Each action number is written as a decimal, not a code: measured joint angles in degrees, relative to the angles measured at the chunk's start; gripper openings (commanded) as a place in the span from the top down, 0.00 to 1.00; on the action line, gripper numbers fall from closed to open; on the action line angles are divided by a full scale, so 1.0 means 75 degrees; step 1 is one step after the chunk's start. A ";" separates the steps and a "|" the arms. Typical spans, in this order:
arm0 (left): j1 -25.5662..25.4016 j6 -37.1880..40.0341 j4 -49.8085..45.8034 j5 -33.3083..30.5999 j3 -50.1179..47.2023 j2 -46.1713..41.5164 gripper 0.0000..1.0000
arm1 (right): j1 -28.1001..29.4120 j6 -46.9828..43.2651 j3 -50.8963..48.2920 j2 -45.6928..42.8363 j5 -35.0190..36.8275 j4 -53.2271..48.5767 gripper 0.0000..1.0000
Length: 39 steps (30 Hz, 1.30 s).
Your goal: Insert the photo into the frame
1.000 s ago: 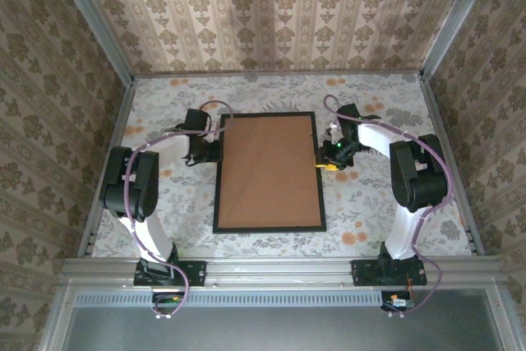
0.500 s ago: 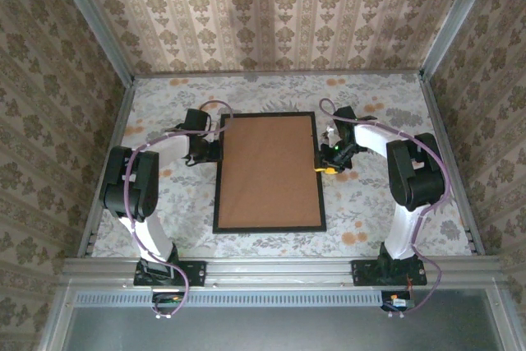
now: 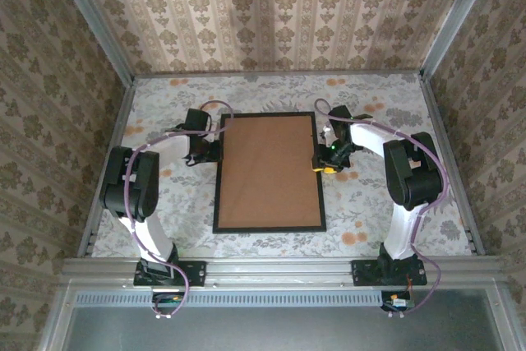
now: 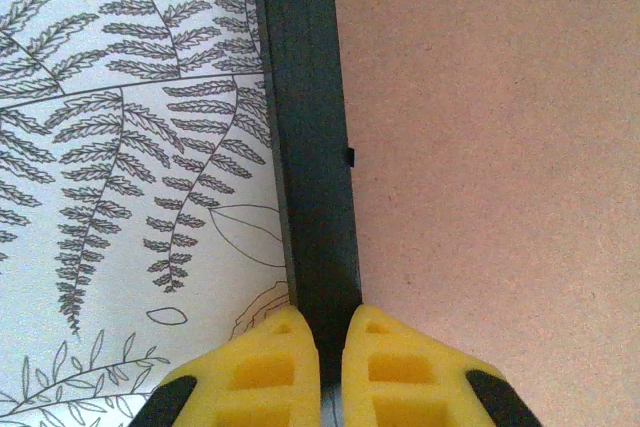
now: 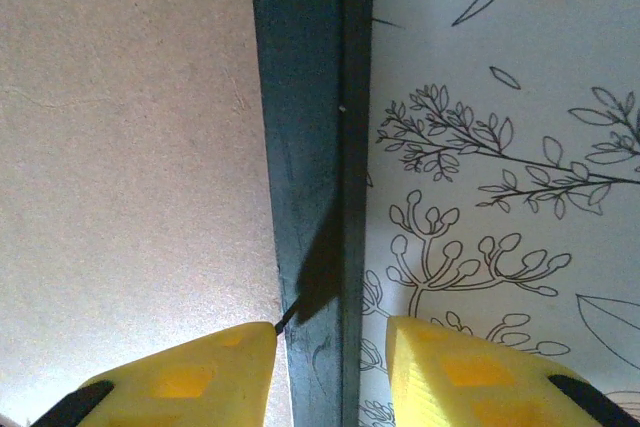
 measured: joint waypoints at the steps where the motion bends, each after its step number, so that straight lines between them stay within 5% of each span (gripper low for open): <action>1: 0.0000 0.0000 0.0000 -0.0006 0.0000 0.0000 0.91 | 0.0064 0.0003 0.0055 0.0023 0.0111 -0.0052 0.63; 22: -0.0041 0.0003 0.0134 -0.0099 -0.0099 -0.0064 0.92 | 0.1466 0.0020 0.0819 0.0268 0.2955 -0.0778 0.61; 26: -0.0058 0.0003 0.0143 -0.0122 -0.0099 -0.0070 0.92 | 0.1425 -0.0003 0.0638 -0.0102 0.2801 -0.0772 0.58; 31: -0.0087 0.0003 0.0143 -0.0128 -0.0099 -0.0070 0.92 | 0.0801 0.0038 -0.0221 -0.1617 0.1440 -0.0624 0.53; 39: -0.0105 0.0006 0.0140 -0.0128 -0.0099 -0.0076 0.92 | 0.0195 0.0254 -0.1839 -0.2629 0.0326 -0.0580 0.55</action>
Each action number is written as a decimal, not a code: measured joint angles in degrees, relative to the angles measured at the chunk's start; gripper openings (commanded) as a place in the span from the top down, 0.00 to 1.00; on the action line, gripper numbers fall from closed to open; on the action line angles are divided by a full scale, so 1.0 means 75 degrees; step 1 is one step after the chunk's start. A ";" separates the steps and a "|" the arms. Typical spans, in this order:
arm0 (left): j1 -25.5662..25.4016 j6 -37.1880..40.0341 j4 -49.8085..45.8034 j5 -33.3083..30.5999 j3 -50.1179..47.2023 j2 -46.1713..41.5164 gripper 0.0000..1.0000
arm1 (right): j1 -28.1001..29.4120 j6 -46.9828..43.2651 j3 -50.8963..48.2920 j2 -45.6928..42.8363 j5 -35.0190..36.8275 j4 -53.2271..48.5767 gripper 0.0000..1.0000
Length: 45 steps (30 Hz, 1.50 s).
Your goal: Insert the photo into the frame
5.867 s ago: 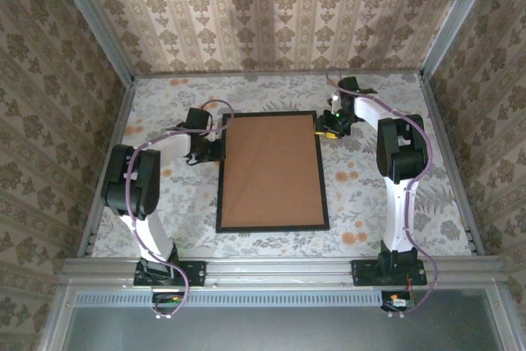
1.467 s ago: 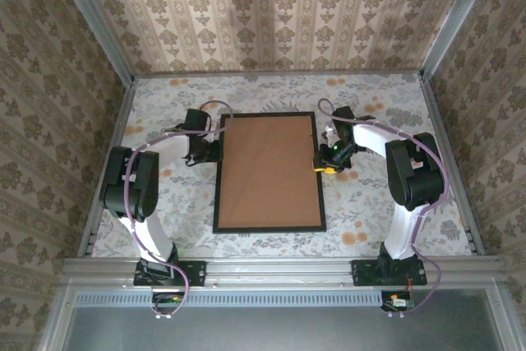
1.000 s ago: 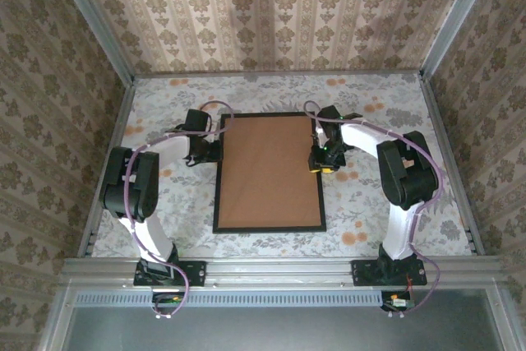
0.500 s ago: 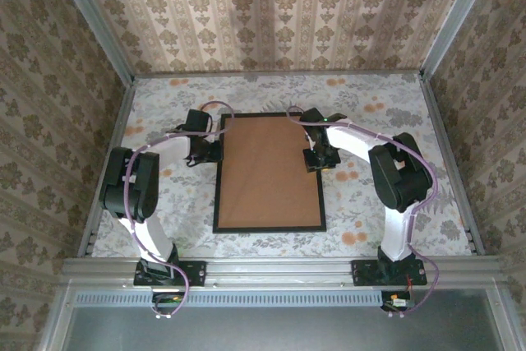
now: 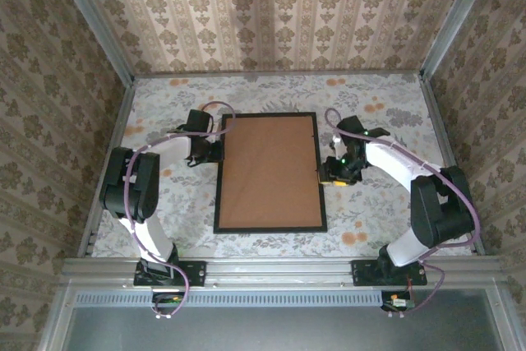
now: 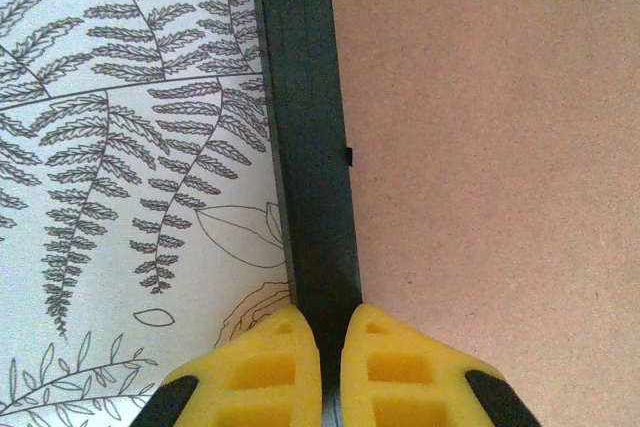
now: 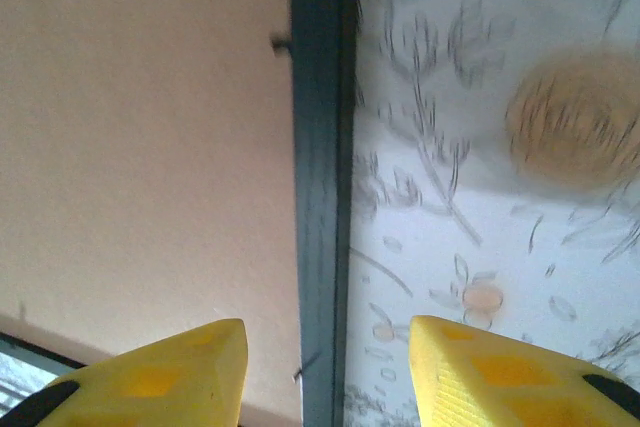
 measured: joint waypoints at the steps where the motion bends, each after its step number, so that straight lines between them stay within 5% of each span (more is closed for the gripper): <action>1: 0.0000 0.0000 0.0000 0.0000 0.0000 -0.0003 0.92 | 0.0029 0.0020 -0.0187 -0.0035 -0.0017 -0.0006 0.57; 9: -0.0009 0.0003 0.0000 -0.0026 -0.0003 -0.0009 0.92 | 0.0458 0.0312 -0.1201 -0.0219 -0.0221 0.0023 0.61; 45: -0.0009 0.0006 0.0032 -0.0119 -0.0099 -0.0087 0.92 | 0.0927 0.0434 -0.1070 0.0329 -0.0353 0.0321 0.58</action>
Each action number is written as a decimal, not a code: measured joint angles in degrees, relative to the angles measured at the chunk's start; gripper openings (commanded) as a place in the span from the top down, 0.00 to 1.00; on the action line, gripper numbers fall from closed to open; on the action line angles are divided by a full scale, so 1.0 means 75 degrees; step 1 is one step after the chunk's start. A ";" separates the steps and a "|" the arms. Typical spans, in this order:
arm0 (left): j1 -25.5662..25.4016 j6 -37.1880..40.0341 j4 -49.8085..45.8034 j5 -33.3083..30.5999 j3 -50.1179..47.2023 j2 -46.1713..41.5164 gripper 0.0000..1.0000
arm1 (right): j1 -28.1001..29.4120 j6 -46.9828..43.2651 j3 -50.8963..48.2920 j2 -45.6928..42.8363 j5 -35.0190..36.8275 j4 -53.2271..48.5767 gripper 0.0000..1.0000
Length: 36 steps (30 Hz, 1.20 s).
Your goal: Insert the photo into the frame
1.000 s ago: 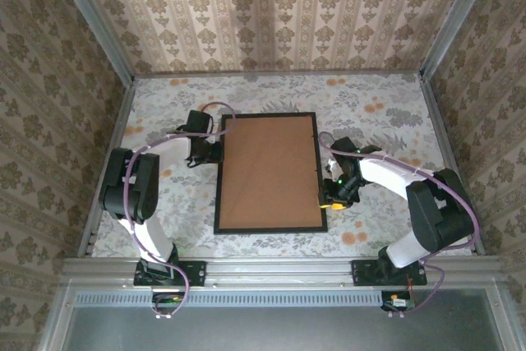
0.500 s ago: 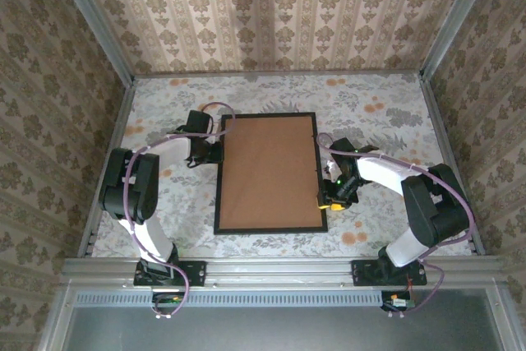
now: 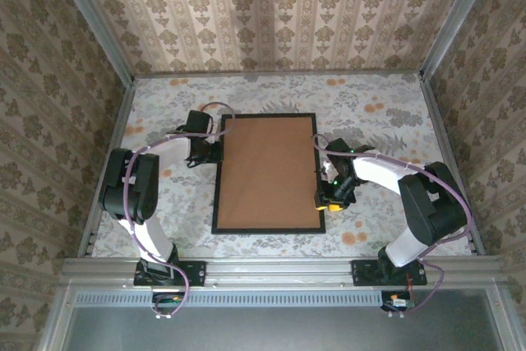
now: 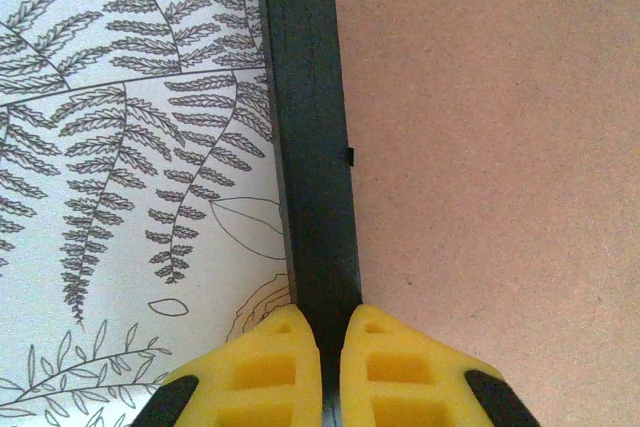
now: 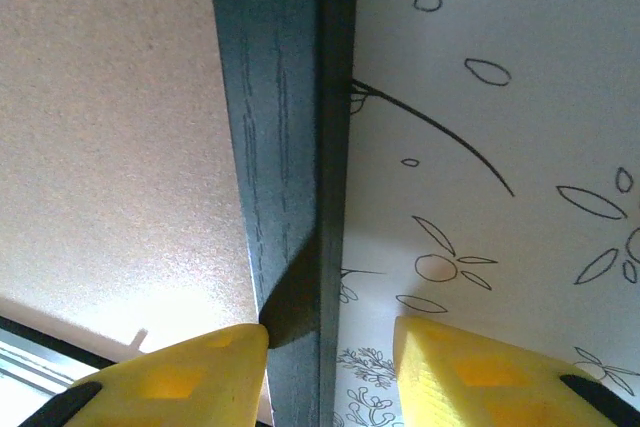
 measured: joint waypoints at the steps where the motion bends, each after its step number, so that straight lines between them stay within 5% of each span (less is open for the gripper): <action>1: 0.0000 0.0009 0.0000 -0.0017 0.0000 -0.0003 0.92 | 0.0026 0.0015 0.0041 0.0032 0.0032 -0.0052 0.58; 21: 0.0000 0.0023 0.0003 -0.0032 0.0000 -0.0009 0.92 | 0.0883 0.0647 0.0670 0.0396 0.1568 -0.0664 0.39; 36: 0.0000 0.0023 0.0003 -0.0041 -0.0003 -0.0009 0.92 | 0.1996 0.1035 0.0793 0.0312 0.3346 -0.0766 0.38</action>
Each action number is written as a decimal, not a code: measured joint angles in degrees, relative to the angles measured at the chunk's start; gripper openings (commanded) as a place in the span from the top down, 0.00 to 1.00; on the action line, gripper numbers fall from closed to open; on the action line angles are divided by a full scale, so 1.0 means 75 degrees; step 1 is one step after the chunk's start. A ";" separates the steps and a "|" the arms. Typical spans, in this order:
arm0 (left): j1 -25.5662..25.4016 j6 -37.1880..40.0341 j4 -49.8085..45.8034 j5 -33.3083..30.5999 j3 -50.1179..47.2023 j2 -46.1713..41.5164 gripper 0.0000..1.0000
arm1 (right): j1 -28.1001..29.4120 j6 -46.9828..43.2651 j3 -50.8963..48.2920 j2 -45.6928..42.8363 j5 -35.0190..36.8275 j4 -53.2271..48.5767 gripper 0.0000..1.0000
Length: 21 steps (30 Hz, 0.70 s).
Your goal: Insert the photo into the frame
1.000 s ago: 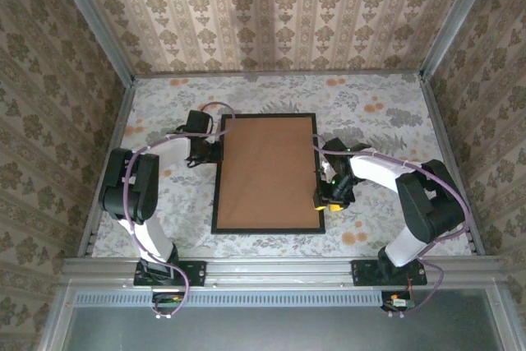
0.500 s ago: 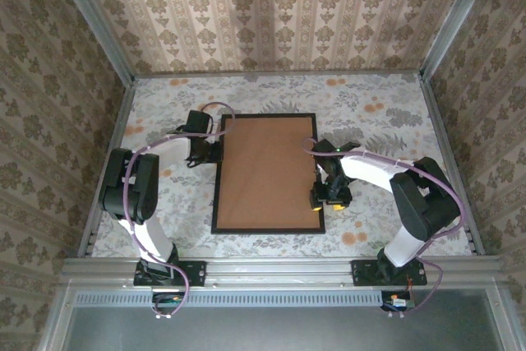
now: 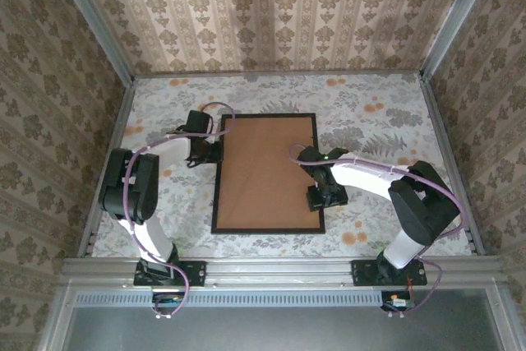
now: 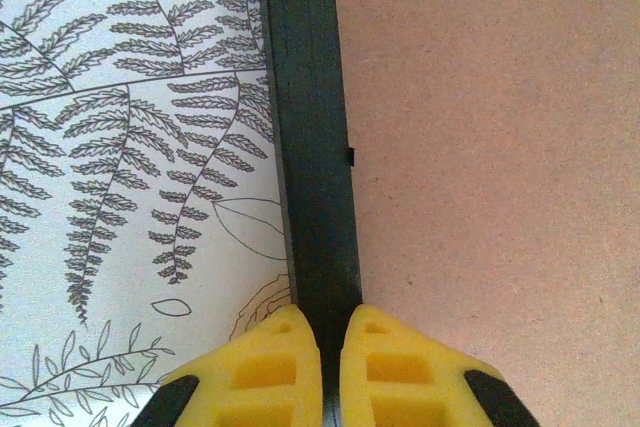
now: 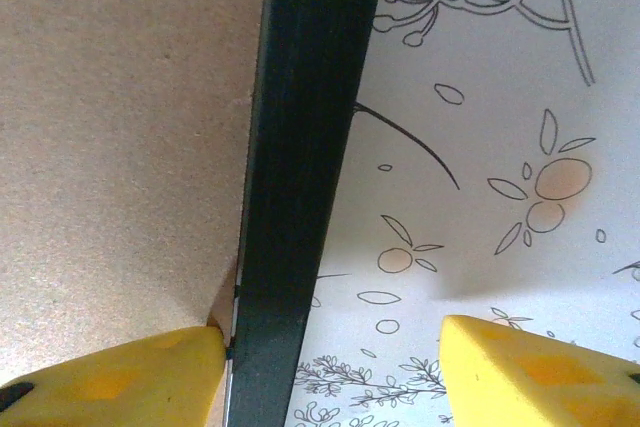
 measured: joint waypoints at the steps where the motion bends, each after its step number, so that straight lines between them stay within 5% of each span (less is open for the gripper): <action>1: 0.0000 0.0000 0.0000 -0.0003 0.0000 0.0000 0.92 | 0.0102 0.0052 0.0003 0.0000 0.0157 0.0003 0.38; 12: 0.0000 -0.0003 0.0029 -0.0009 -0.0044 -0.0026 0.92 | 0.0321 0.0020 0.0102 -0.0128 0.0746 -0.0108 0.35; 21: 0.0000 0.0000 0.0026 -0.0006 -0.0044 -0.0026 0.92 | -0.1539 -0.0347 0.0114 -0.1029 -0.0956 0.0737 0.37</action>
